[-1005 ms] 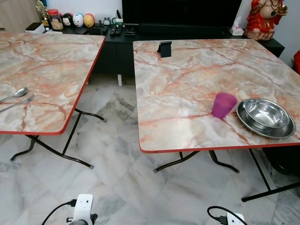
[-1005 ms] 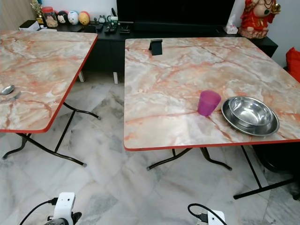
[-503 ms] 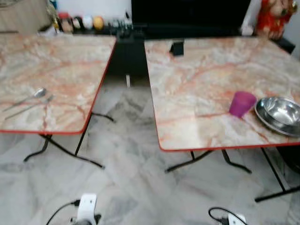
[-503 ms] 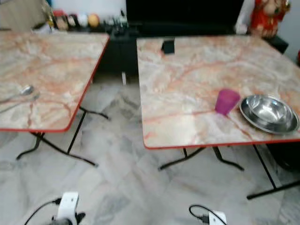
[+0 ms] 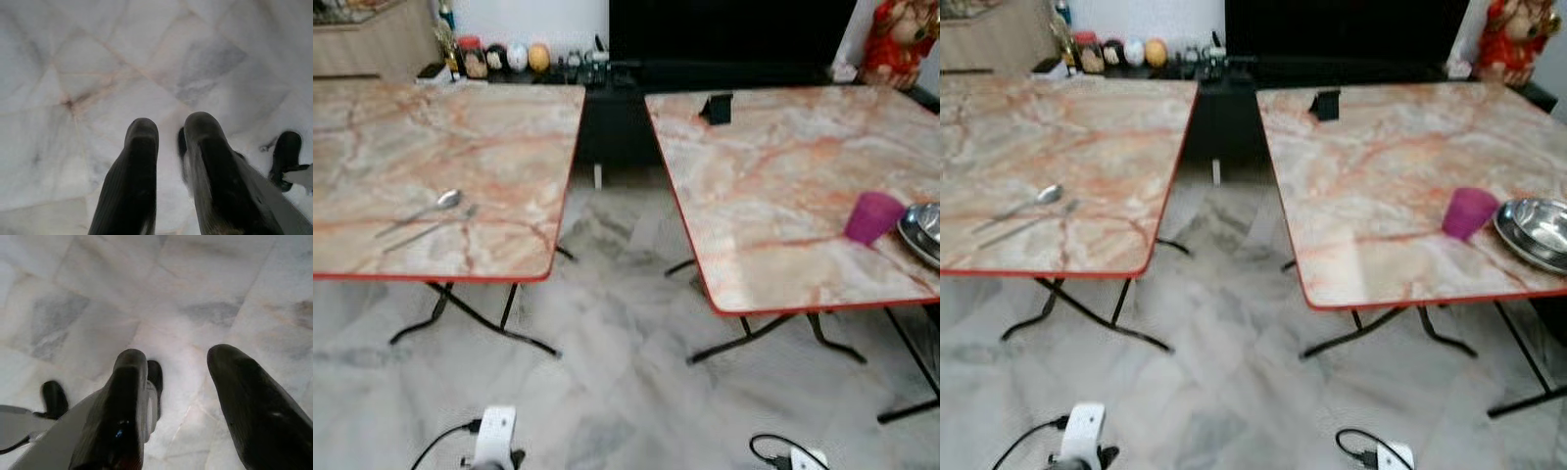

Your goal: Setting the table

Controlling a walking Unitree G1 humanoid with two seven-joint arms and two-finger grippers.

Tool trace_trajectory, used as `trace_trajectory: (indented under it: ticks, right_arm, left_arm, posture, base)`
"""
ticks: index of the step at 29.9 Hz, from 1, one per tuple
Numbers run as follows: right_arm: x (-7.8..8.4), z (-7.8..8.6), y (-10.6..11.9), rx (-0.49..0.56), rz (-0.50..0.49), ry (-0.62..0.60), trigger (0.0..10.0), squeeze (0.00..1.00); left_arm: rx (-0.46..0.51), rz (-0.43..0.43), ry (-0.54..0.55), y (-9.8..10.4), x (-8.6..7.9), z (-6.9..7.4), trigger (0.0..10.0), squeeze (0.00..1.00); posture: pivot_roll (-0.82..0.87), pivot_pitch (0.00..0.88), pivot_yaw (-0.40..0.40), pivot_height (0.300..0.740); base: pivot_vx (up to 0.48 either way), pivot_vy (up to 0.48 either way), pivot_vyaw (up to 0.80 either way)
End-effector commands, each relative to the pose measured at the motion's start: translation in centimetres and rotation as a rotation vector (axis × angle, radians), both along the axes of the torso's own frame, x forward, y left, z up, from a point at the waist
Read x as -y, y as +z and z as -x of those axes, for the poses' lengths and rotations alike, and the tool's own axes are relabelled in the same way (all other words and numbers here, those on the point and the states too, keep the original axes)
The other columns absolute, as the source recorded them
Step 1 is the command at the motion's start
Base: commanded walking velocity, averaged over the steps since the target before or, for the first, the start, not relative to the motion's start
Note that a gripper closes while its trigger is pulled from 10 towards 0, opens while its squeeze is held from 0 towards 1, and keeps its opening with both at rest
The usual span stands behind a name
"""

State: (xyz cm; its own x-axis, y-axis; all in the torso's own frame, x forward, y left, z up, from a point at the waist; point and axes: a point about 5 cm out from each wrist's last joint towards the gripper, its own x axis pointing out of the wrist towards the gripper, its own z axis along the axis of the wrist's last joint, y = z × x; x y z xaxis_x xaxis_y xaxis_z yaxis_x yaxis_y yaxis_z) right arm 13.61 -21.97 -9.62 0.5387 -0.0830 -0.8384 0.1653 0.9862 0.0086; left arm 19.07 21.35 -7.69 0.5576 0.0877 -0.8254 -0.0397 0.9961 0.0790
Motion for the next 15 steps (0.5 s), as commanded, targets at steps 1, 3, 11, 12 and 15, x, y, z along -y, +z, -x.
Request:
trace_trajectory:
  ticks: [1, 3, 11, 12, 15]
  right_arm:
    - [0.69, 0.29, 0.04, -0.008, 0.017, -0.006, 10.0, 0.00]
    - [0.71, 0.28, 0.05, -0.009, 0.017, -0.005, 10.0, 0.00]
    - [0.80, 0.24, 0.08, -0.011, 0.020, 0.009, 10.0, 0.00]
    - [0.81, 0.24, 0.09, -0.011, 0.020, 0.009, 10.0, 0.00]
    - [0.85, 0.22, 0.10, -0.010, 0.022, 0.009, 10.0, 0.00]
  left_arm:
    - [-0.001, 0.004, -0.014, 0.03, 0.54, -0.30, 10.0, 0.00]
    - [0.000, 0.005, -0.011, 0.02, 0.57, -0.30, 10.0, 0.00]
    - [-0.004, 0.005, -0.001, -0.05, 0.52, -0.14, 10.0, 0.00]
    - [-0.004, 0.006, -0.001, -0.05, 0.52, -0.13, 10.0, 0.00]
    - [-0.005, 0.007, 0.001, -0.07, 0.53, -0.10, 10.0, 0.00]
  posture:
    - [-0.02, 0.000, -0.024, 0.740]
    - [-0.02, 0.000, -0.024, 0.740]
    - [-0.01, 0.000, -0.031, 0.740]
    - [-0.01, 0.000, -0.031, 0.740]
    - [-0.01, 0.000, -0.033, 0.740]
  base:
    - [0.000, 0.322, 0.00]
    - [0.000, 0.326, 0.00]
    - [0.000, 0.320, 0.00]
    - [0.000, 0.319, 0.00]
    - [0.000, 0.319, 0.00]
